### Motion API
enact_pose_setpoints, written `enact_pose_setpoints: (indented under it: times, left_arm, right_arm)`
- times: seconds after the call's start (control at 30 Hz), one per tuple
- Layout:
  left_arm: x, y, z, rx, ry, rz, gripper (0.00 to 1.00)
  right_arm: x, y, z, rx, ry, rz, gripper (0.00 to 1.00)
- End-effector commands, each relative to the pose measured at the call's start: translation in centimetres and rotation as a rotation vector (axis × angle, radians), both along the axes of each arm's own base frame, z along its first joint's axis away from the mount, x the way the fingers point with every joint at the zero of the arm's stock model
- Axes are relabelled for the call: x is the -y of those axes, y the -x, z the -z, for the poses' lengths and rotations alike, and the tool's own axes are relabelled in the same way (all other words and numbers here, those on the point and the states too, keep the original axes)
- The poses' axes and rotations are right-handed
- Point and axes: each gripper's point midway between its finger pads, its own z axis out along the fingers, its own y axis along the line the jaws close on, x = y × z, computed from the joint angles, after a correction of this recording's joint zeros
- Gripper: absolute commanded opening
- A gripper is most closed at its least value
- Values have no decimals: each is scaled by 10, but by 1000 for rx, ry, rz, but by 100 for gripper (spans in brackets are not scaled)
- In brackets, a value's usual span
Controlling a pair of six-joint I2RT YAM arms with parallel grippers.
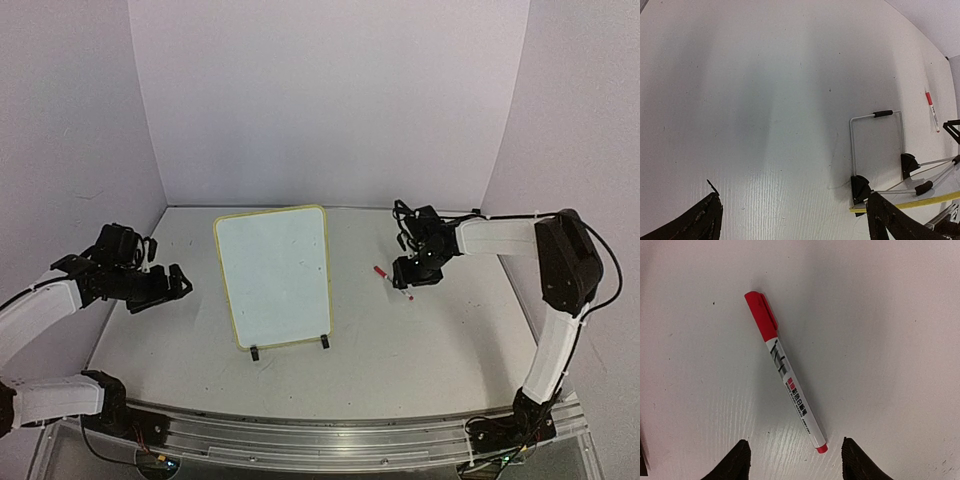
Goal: Write a sentence on the whiteboard
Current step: Pick up the whiteboard marker from the center of the board.
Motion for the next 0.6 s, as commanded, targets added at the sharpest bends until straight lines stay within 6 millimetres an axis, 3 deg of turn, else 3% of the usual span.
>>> enact_pose_setpoints:
  times: [0.0, 0.43, 0.57]
  left_arm:
    - [13, 6, -15, 14, 75, 48, 99]
    - [24, 18, -37, 6, 154, 87, 99]
    - [27, 22, -41, 6, 171, 103, 99]
  right_arm:
    - [-1, -1, 8, -45, 54, -48, 54]
    - [3, -7, 34, -89, 125, -63, 38]
    - [1, -5, 37, -103, 118, -72, 28]
